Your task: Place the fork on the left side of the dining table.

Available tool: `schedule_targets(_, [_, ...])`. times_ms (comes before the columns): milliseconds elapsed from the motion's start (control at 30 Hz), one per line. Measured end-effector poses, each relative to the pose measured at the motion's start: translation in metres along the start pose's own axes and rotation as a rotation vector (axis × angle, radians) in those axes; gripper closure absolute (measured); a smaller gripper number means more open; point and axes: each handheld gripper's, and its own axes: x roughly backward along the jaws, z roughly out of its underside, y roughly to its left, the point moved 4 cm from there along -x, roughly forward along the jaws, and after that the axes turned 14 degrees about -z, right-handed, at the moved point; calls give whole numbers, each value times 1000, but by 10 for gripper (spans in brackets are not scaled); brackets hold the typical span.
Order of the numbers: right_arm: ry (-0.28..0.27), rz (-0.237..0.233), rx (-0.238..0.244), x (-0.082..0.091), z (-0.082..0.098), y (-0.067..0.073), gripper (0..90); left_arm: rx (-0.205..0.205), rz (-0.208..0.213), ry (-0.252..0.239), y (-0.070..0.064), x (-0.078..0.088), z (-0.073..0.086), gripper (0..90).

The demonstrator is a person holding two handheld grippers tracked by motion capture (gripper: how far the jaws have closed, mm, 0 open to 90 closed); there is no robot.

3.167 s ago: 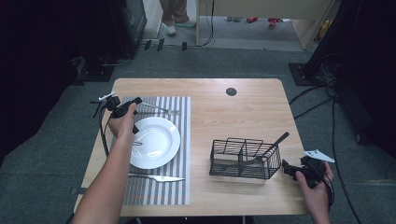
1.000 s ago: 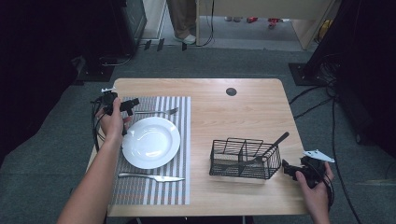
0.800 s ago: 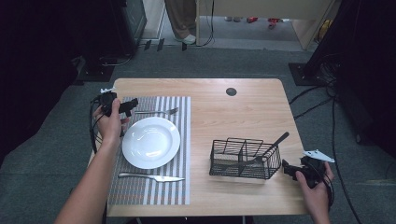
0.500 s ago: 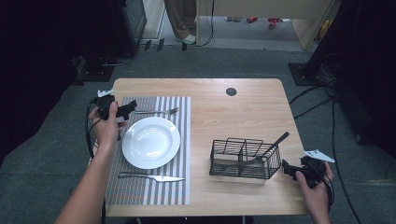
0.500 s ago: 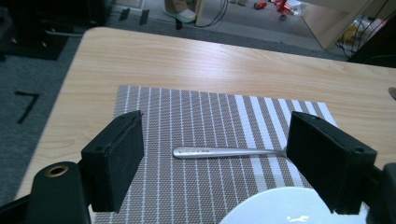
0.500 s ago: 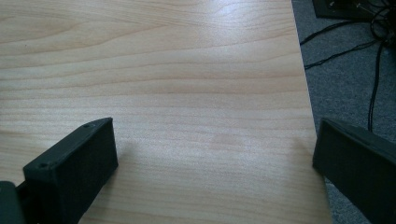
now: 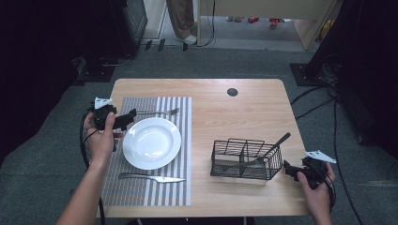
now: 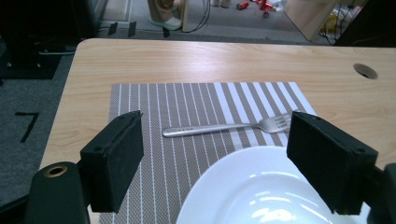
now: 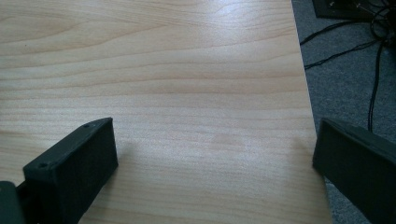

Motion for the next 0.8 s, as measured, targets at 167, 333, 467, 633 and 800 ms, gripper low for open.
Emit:
schedule_targets(167, [0,0,0,0,0,0,0,-12,8,-13,1,14,8,188])
schedule_targets(333, [0,0,0,0,0,0,0,-23,16,-20,4,27,17,188])
schedule_targets(467, [0,0,0,0,0,0,0,-33,7,-28,9,38,26,187])
schedule_targets(633, [0,0,0,0,0,0,0,-40,6,-23,15,49,41,187])
schedule_targets(800, [0,0,0,0,0,0,0,-37,5,-16,23,56,59,184])
